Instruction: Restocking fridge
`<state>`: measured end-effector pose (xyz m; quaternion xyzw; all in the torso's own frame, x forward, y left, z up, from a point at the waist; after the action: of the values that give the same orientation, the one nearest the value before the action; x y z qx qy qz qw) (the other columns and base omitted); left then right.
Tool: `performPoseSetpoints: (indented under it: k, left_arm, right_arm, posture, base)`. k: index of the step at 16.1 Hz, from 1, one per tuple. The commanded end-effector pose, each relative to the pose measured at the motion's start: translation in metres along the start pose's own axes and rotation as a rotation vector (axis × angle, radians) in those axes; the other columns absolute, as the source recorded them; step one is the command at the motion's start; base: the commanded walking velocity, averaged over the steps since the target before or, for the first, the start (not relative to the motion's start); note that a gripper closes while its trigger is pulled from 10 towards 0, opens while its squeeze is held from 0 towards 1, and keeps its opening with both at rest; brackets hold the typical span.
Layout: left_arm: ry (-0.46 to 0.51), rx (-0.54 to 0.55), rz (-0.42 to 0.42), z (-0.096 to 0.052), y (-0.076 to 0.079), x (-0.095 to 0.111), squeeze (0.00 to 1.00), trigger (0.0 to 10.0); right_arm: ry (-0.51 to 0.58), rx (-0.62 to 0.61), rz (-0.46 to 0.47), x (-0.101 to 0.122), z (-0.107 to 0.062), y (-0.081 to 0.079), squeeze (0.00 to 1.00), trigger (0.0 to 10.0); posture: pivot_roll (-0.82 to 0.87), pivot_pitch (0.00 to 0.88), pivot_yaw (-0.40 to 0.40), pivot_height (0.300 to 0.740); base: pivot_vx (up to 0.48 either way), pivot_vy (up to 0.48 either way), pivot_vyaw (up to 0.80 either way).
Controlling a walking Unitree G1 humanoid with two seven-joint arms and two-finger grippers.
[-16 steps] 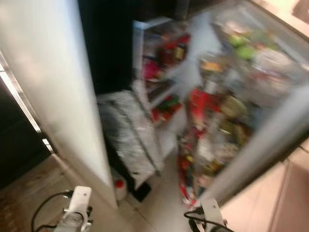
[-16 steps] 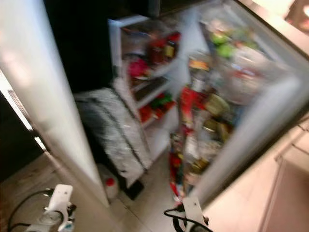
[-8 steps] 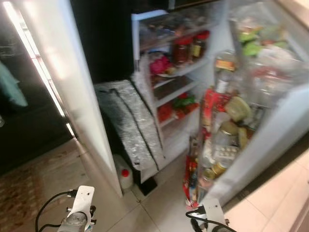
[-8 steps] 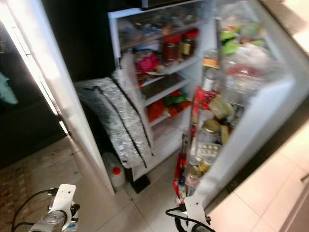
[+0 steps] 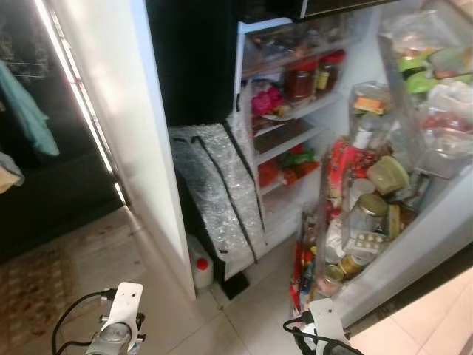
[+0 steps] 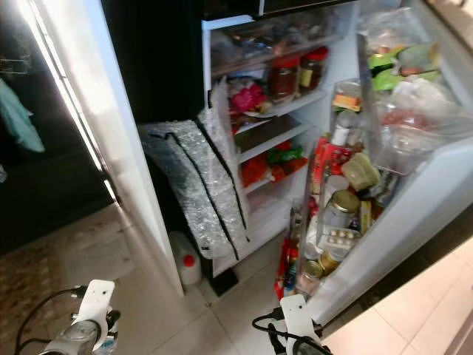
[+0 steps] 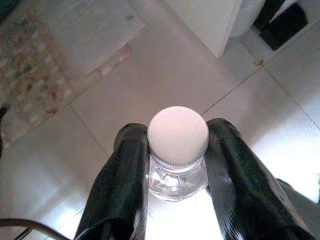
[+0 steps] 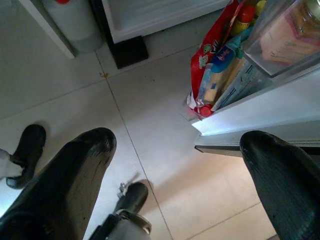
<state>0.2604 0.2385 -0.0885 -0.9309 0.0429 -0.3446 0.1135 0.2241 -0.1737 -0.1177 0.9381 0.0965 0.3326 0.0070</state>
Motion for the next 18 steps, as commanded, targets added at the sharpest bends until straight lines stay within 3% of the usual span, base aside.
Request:
performPoseSetpoints:
  k: [1,18]
  left_arm:
    - [-0.002,-0.008,0.013,0.000,0.003,0.000,0.00,10.0]
    - [-0.004,-0.005,0.010,0.000,0.002,0.000,0.00,10.0]
  right_arm:
    - [0.003,-0.020,0.019,-0.003,-0.001,0.005,0.00,10.0]
    - [0.159,-0.222,0.027,0.013,-0.007,0.024,0.00,10.0]
  posture:
    - [0.03,0.014,-0.055,0.740]
    - [0.04,0.019,-0.055,0.740]
  base:
    - [0.000,0.000,0.00]
    - [0.000,0.000,0.00]
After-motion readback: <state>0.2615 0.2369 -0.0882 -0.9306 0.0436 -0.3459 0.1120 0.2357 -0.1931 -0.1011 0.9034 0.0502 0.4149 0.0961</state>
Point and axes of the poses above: a point about 5 cm out from each wrist's last joint towards the gripper, its own z axis pointing out of the wrist towards the gripper, its own x axis along the axis of the wrist's last joint, y = z × x, the point moved 5 cm from there along z, pointing out of the wrist towards the gripper
